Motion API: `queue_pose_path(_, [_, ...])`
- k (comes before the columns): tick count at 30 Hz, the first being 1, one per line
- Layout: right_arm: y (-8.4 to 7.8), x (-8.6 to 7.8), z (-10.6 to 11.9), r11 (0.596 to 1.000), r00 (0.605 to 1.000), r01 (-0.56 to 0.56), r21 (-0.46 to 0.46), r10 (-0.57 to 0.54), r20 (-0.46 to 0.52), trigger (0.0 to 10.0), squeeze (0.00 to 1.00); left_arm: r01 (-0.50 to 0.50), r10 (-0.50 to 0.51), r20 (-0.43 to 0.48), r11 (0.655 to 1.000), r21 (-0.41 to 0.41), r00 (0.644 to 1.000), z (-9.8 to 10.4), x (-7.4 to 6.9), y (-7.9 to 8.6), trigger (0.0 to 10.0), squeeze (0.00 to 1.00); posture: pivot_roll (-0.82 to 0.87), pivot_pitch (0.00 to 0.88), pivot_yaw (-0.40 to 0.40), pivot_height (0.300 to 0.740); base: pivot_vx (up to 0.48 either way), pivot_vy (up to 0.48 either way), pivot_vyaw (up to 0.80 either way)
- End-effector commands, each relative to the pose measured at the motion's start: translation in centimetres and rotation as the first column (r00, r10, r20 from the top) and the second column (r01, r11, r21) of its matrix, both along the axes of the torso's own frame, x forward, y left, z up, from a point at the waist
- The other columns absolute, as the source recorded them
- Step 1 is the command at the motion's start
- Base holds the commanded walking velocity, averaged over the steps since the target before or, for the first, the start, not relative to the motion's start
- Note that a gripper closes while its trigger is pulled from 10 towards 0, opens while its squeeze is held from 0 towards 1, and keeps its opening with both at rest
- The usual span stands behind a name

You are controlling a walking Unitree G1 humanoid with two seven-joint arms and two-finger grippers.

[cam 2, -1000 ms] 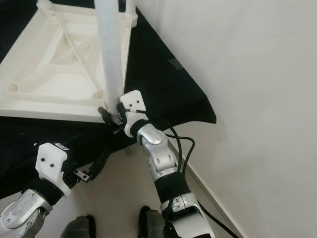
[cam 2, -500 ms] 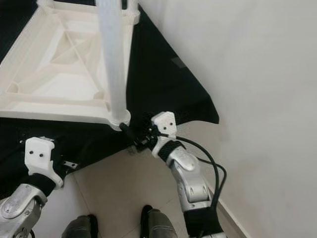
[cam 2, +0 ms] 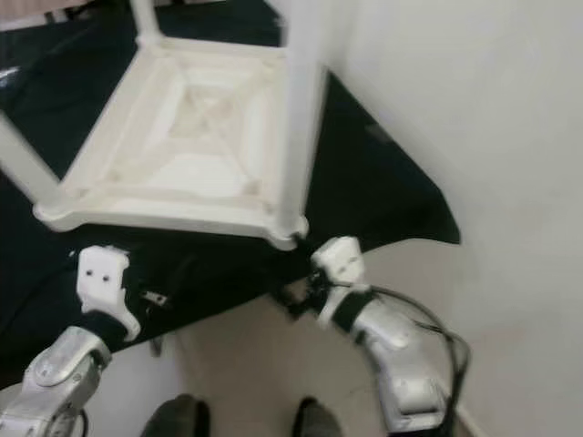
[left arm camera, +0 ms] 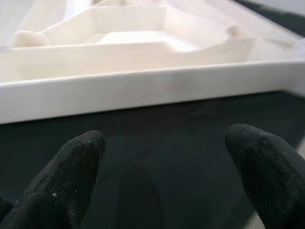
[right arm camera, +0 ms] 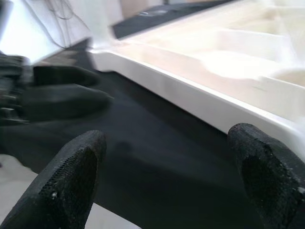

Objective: Building children table

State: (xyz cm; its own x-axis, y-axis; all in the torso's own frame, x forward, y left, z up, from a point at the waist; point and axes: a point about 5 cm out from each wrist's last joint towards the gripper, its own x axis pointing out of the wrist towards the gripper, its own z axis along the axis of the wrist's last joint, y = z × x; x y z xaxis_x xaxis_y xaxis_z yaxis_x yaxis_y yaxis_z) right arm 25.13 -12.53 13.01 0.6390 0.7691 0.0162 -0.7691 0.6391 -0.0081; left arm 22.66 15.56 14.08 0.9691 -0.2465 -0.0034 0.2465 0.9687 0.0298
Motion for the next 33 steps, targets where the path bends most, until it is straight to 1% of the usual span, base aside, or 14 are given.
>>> queue_pose_path(1, [-0.8, -0.2, -0.2, 1.000, 1.000, -0.005, -0.010, 0.005, -0.021, 10.0, 0.00, 0.033, -0.033, -0.009, 0.999, 0.001, 0.999, -0.4, -0.1, -0.7, 10.0, 0.00, 0.06, 0.161, -0.078, 0.740, 0.000, 0.480, 0.00])
queue_pose_path(4, [-0.7, -0.2, -0.1, 1.000, 1.000, -0.020, -0.008, 0.020, -0.022, 10.0, 0.00, 0.039, -0.039, -0.009, 0.999, 0.001, 0.999, -0.4, -0.1, -0.9, 10.0, 0.00, 0.06, 0.160, -0.078, 0.740, 0.000, 0.480, 0.00])
queue_pose_path(7, [-0.2, -0.1, 0.1, 0.998, 0.998, -0.058, -0.002, 0.058, -0.026, 10.0, 0.00, 0.040, -0.040, -0.004, 0.999, 0.002, 0.999, -0.4, -0.1, -1.0, 10.0, 0.00, 0.07, 0.161, -0.083, 0.740, 0.000, 0.480, 0.00])
queue_pose_path(10, [1.0, 0.7, 0.4, 0.998, 0.998, -0.064, -0.015, 0.063, -0.004, 10.0, 0.00, 0.035, -0.035, 0.010, 0.999, 0.014, 0.999, -0.2, 0.0, -0.9, 10.0, 0.00, 0.07, 0.159, -0.081, 0.740, 0.000, 0.480, 0.00])
queue_pose_path(11, [1.0, 0.7, 0.4, 0.998, 0.998, -0.064, -0.015, 0.063, -0.004, 10.0, 0.00, 0.035, -0.035, 0.010, 0.999, 0.014, 0.999, -0.2, 0.0, -0.9, 10.0, 0.00, 0.07, 0.159, -0.081, 0.740, 0.000, 0.480, 0.00])
queue_pose_path(13, [1.8, 1.3, 1.2, 0.997, 0.996, -0.082, -0.012, 0.082, 0.038, 10.0, 0.00, 0.063, -0.063, 0.020, 0.998, 0.018, 0.998, -0.2, 0.1, -1.2, 10.0, 0.00, 0.09, 0.156, -0.082, 0.740, 0.000, 0.000, 0.78])
queue_pose_path(16, [2.2, 1.8, 1.6, 0.996, 0.994, -0.090, -0.010, 0.091, 0.055, 10.0, 0.00, 0.087, -0.088, 0.022, 0.996, 0.014, 0.996, -0.3, 0.0, -1.6, 10.0, 0.00, 0.09, 0.155, -0.083, 0.740, 0.000, 0.000, 0.79])
queue_pose_path(17, [2.3, 2.3, 2.1, 0.996, 0.994, -0.089, -0.011, 0.089, 0.068, 10.0, 0.00, 0.112, -0.112, 0.024, 0.994, 0.012, 0.993, -0.4, -0.1, -2.0, 10.0, 0.00, 0.10, 0.155, -0.084, 0.740, 0.000, 0.000, 0.79])
queue_pose_path(19, [1.7, 3.2, 2.7, 0.997, 0.994, -0.068, -0.023, 0.070, 0.082, 10.0, 0.00, 0.159, -0.159, 0.026, 0.987, 0.013, 0.987, -0.6, -0.5, -2.7, 10.0, 0.00, 0.10, 0.157, -0.087, 0.740, 0.000, 0.000, 0.79])
queue_pose_path(21, [1.2, 3.5, 2.9, 0.998, 0.995, -0.053, -0.042, 0.057, 0.088, 10.0, 0.00, 0.180, -0.180, 0.026, 0.984, 0.008, 0.983, -0.8, -0.8, -2.9, 10.0, 0.00, 0.10, 0.157, -0.087, 0.740, 0.000, 0.000, 0.79])
queue_pose_path(22, [1.2, 3.5, 2.9, 0.998, 0.995, -0.053, -0.042, 0.057, 0.088, 10.0, 0.00, 0.180, -0.180, 0.026, 0.984, 0.008, 0.983, -0.8, -0.8, -2.9, 10.0, 0.00, 0.10, 0.157, -0.087, 0.740, 0.000, 0.000, 0.79])
queue_pose_path(25, [0.3, 4.1, 2.9, 0.996, 0.995, -0.025, -0.085, 0.033, 0.095, 10.0, 0.00, 0.196, -0.196, -0.002, 0.980, -0.022, 0.981, -1.2, -1.0, -3.1, 10.0, 0.00, 0.10, 0.157, -0.087, 0.740, 0.000, 0.000, 0.79])
queue_pose_path(27, [0.0, 4.4, 3.0, 0.996, 0.995, -0.018, -0.093, 0.027, 0.097, 10.0, 0.00, 0.200, -0.200, -0.009, 0.979, -0.029, 0.980, -1.3, -1.0, -3.1, 10.0, 0.00, 0.09, 0.160, -0.083, 0.740, 0.000, 0.000, 0.79])
queue_pose_path(33, [-0.7, 5.2, 3.4, 0.992, 0.994, -0.009, -0.123, 0.023, 0.107, 10.0, 0.00, 0.215, -0.215, -0.018, 0.976, -0.033, 0.976, -1.5, -0.8, -3.1, 10.0, 0.00, 0.10, 0.162, -0.083, 0.740, 0.000, 0.000, 0.79])
